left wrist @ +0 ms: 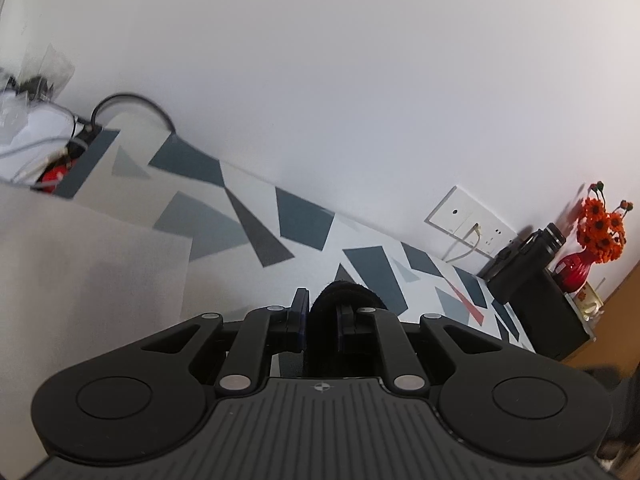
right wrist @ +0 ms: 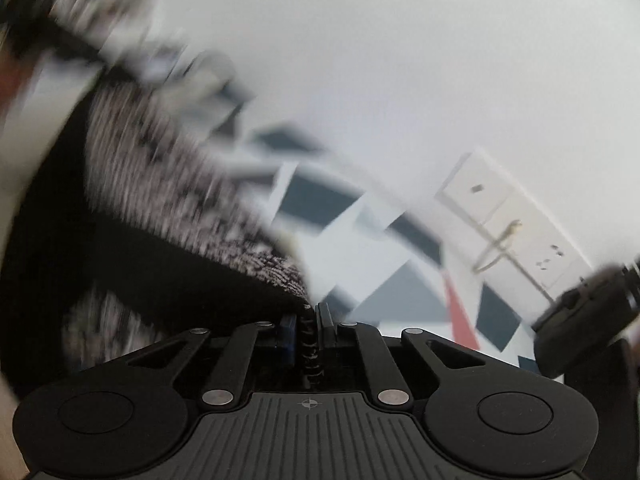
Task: Fold clothes
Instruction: 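Lower the black knit onto the patterned sweater with both grippers, then open both grippers and release the black knit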
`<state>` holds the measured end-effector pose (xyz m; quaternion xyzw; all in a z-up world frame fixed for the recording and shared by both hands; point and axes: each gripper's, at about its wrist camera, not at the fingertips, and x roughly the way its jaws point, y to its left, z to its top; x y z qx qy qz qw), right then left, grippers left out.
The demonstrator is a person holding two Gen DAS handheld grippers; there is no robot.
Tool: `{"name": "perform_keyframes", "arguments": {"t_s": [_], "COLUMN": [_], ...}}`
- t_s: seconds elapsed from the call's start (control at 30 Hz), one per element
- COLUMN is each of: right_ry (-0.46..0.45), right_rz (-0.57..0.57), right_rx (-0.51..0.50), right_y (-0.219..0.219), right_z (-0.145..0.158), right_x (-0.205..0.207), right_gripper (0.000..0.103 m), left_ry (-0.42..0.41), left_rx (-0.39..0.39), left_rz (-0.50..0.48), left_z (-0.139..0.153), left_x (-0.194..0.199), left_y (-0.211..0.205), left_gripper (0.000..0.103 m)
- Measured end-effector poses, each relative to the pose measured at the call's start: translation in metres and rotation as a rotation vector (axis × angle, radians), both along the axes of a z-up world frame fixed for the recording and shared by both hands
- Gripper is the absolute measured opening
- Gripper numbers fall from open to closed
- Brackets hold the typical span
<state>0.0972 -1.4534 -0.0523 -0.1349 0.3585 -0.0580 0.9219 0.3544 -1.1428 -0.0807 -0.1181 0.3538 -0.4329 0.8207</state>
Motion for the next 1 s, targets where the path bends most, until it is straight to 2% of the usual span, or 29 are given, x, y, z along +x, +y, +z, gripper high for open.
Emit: {"name": "perform_keyframes", "arguments": {"t_s": [0.13,0.23,0.37,0.6,0.7,0.77,0.83,0.93,1.0], "right_ry": [-0.233,-0.307,-0.281,-0.083,-0.035,-0.038,-0.057,-0.109,-0.144], "right_rz": [-0.131,-0.200,-0.283,-0.431,-0.451,-0.450,-0.438,-0.416,-0.431], "right_rx": [0.180,0.252,0.308,0.349,0.363,0.370,0.410,0.446,0.457], "right_y": [-0.051,-0.087,-0.129,-0.179,-0.182,-0.182,-0.184,-0.182,-0.180], "right_z": [0.040,0.042,0.012,-0.068,-0.087,-0.090,-0.082,-0.061,-0.049], "right_x": [0.008,0.027,0.073,0.140,0.147,0.145,0.133,0.098,0.068], "right_gripper": [0.008,0.008,0.008,0.008,0.020,0.032,0.044,0.054,0.060], "left_ry": [-0.011,-0.010,0.007,0.080,0.070,0.051,0.039,0.034,0.031], "left_rx": [-0.001,0.000,0.032,0.192,0.253,0.291,0.314,0.313,0.306], "left_rz": [0.002,0.009,0.027,0.011,-0.006,-0.013,-0.026,-0.061,-0.088], "left_z": [0.004,0.004,-0.007,-0.048,-0.059,-0.063,-0.065,-0.060,-0.056], "left_x": [0.003,0.006,0.019,0.049,0.055,0.056,0.056,0.047,0.039], "left_y": [-0.004,-0.011,-0.028,-0.078,-0.095,-0.104,-0.110,-0.110,-0.107], "left_gripper": [0.013,0.013,0.013,0.014,0.029,0.056,0.064,0.076,0.079]}}
